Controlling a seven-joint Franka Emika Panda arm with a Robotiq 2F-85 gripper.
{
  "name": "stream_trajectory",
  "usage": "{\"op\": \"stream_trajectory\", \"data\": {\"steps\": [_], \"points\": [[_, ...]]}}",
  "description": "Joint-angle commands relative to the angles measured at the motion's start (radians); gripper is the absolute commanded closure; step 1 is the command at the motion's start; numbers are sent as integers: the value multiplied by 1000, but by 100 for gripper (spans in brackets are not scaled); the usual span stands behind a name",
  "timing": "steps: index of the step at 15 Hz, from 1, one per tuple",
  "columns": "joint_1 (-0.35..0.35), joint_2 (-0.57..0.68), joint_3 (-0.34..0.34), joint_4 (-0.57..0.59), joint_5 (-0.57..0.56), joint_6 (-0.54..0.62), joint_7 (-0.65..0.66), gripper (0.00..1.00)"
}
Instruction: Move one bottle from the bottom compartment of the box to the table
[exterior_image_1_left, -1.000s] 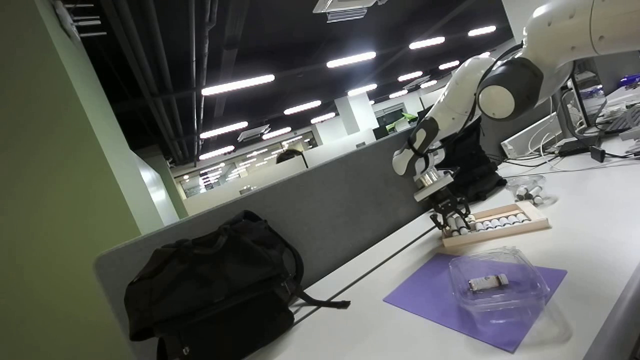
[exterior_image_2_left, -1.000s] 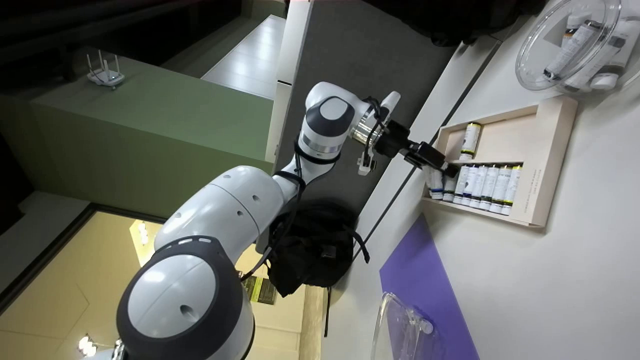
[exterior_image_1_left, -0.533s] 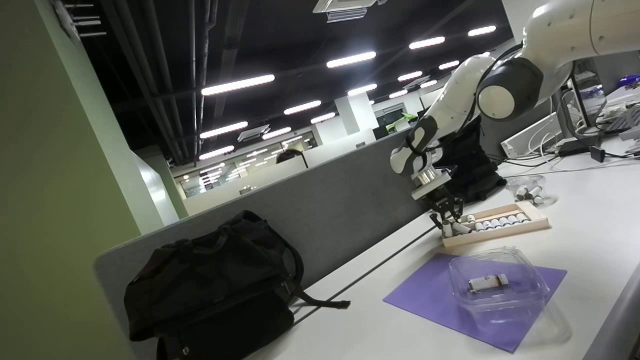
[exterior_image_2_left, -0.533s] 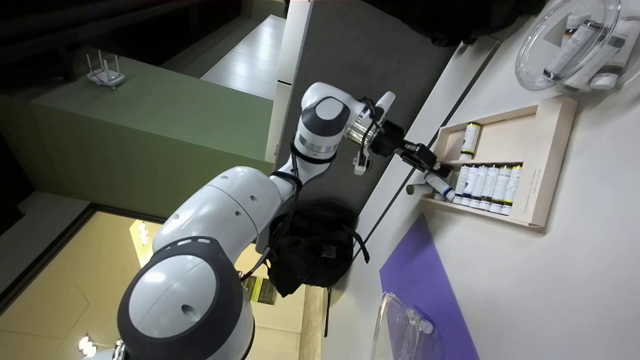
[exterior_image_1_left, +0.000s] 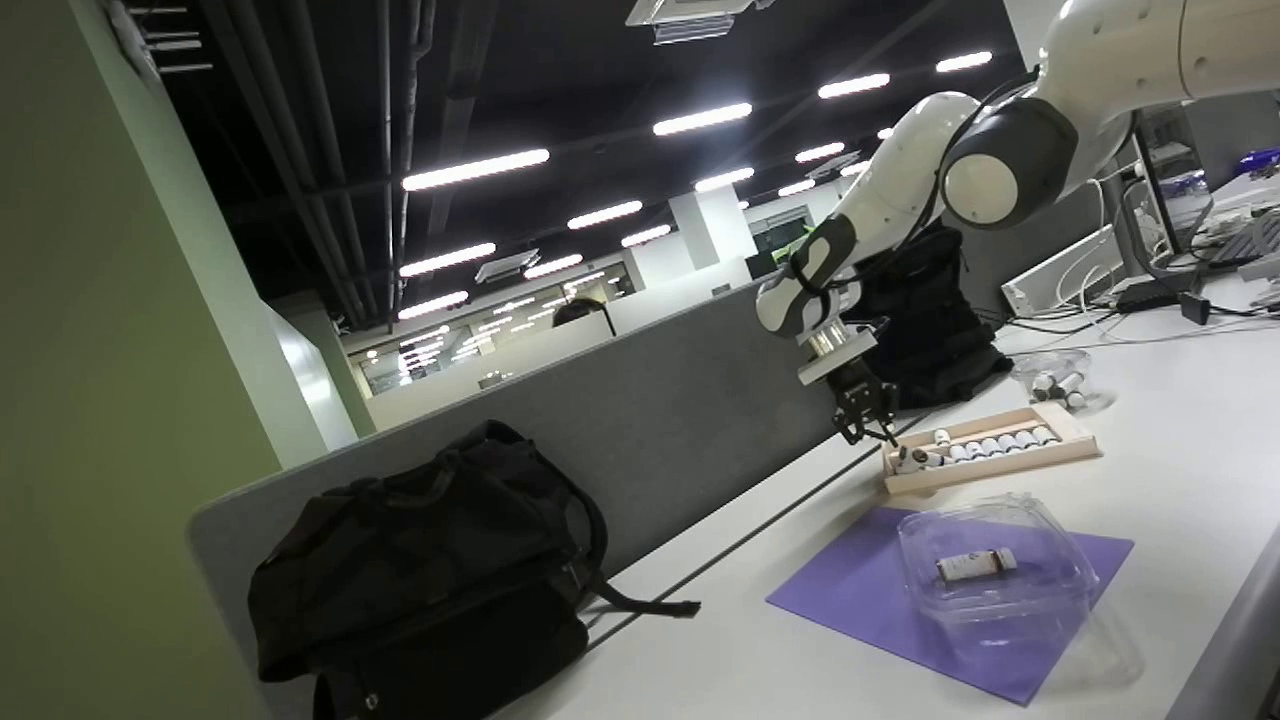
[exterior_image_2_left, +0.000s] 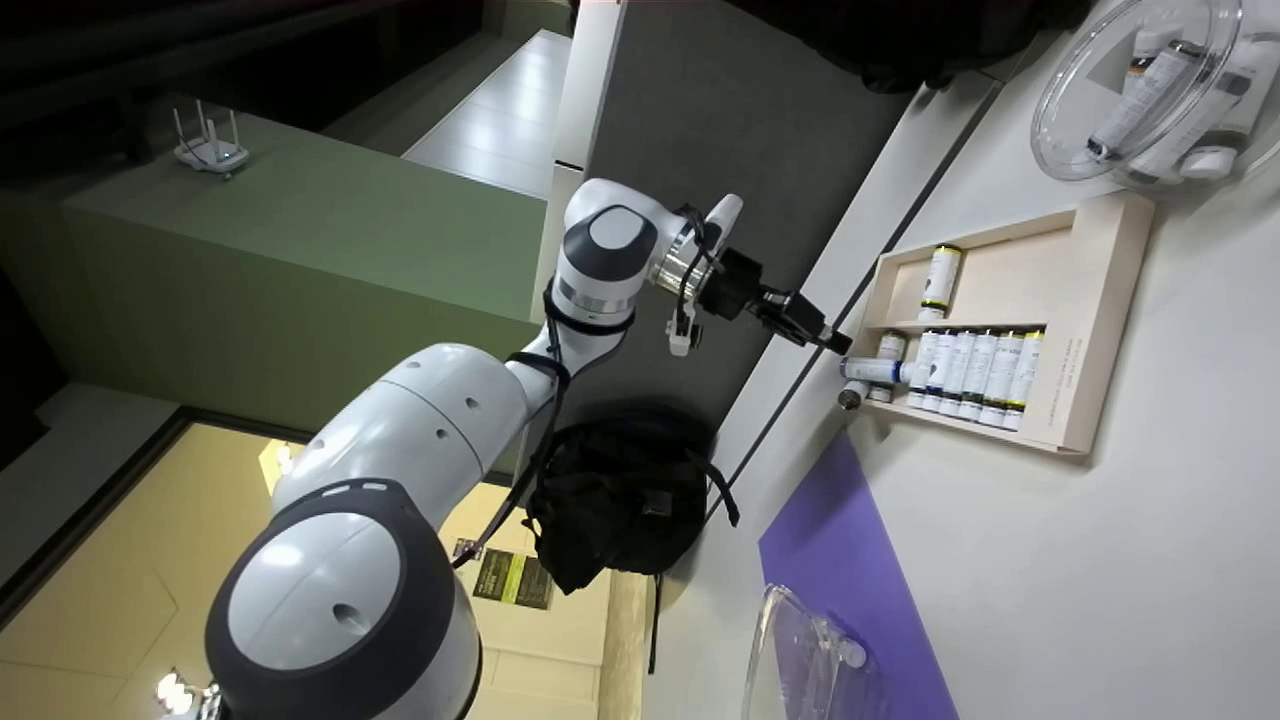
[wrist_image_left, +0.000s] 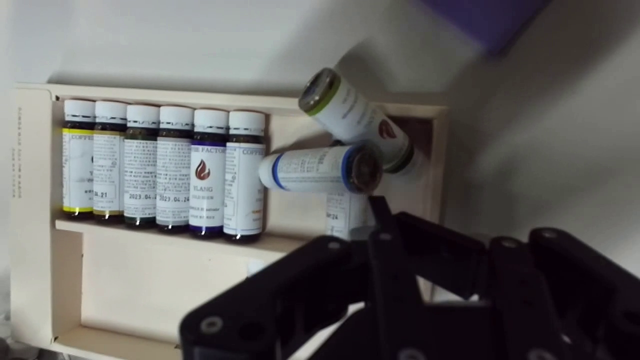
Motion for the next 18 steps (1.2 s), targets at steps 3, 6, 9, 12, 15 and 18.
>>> {"op": "stream_trajectory", "data": {"steps": [3,6,9,12,15,18], "points": [[5,-21,3,1,4,-49,3,65],[2,-17,-2,-1,1,-74,6,43],[0,-19,-7,-3,0,-90,12,23],[-4,-9,-7,1,2,-109,14,3],[-9,11,-6,12,4,-126,17,0],[-13,32,-7,23,4,-137,22,0]]}}
